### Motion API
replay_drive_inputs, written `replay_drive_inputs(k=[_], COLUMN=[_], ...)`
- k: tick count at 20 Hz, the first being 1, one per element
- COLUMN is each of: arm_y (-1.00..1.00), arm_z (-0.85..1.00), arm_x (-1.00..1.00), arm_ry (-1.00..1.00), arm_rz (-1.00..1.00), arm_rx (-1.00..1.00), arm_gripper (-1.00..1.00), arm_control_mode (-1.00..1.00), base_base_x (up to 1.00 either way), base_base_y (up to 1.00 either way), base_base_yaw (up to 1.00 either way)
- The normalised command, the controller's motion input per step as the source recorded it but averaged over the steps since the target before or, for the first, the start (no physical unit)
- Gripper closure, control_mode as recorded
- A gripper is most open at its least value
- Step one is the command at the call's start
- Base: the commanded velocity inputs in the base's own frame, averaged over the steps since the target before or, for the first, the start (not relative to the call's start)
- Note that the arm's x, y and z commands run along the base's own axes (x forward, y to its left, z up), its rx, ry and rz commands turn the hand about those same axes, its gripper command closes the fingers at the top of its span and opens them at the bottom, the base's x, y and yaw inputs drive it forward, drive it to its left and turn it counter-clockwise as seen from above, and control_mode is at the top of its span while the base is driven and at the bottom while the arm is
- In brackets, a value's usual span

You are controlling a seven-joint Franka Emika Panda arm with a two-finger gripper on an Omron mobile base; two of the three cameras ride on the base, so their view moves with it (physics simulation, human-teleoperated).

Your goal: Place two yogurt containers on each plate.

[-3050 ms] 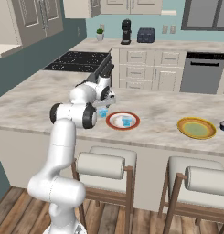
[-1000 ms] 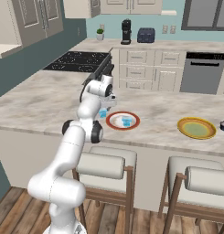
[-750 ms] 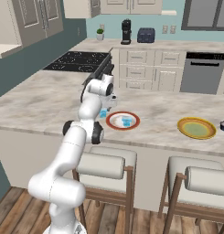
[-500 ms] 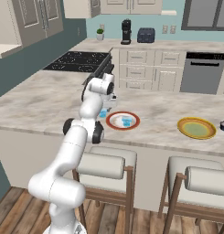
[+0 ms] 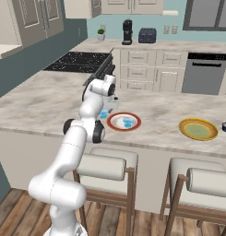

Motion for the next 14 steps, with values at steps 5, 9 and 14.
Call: replay_drive_inputs(k=[5,9,14], arm_y=[0.02,0.01,0.03], arm_z=[-0.08,-0.04,-0.19], arm_x=[0.0,0.0,-0.05], arm_ry=[-0.24,-0.17,-0.08], arm_rz=[0.0,0.0,0.0], arm_rx=[0.0,0.0,0.0], arm_gripper=[-1.0,-1.0,-1.0], arm_control_mode=[-1.0,-1.0,-1.0], base_base_x=[0.0,0.0,0.0], base_base_y=[0.0,0.0,0.0], base_base_yaw=[0.0,0.0,0.0])
